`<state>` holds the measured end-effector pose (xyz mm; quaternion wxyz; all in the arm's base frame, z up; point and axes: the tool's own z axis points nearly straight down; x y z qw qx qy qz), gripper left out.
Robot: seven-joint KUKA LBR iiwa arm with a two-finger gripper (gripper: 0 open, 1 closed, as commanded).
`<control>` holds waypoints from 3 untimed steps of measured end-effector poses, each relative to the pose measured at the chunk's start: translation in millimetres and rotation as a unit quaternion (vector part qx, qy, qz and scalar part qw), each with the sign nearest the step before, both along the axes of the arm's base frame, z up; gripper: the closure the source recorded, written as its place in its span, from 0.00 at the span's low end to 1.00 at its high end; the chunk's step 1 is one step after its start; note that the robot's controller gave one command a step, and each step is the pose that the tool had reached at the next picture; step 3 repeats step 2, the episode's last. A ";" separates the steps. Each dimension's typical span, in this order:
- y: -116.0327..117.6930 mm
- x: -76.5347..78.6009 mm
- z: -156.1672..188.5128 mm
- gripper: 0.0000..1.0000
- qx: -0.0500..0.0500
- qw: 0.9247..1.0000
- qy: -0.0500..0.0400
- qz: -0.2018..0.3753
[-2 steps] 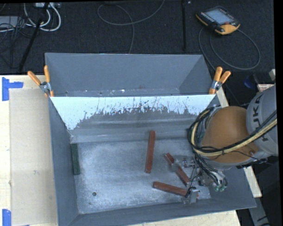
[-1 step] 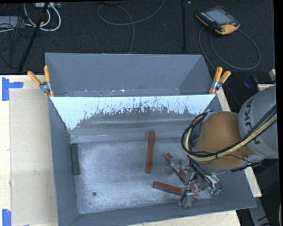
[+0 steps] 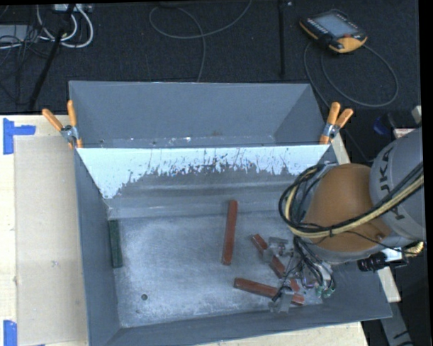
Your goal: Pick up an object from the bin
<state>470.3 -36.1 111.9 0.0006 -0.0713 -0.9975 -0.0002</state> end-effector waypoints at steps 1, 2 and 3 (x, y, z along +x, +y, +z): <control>2.8 4.7 -41.4 0.00 -0.001 0.998 -0.009 0.057; 9.1 1.4 -42.1 1.00 0.000 0.999 -0.001 -0.046; 9.1 1.4 -42.1 1.00 0.000 0.999 -0.001 -0.046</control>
Offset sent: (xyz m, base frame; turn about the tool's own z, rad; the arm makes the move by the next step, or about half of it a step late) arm 0.0013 0.0090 -0.0419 0.0925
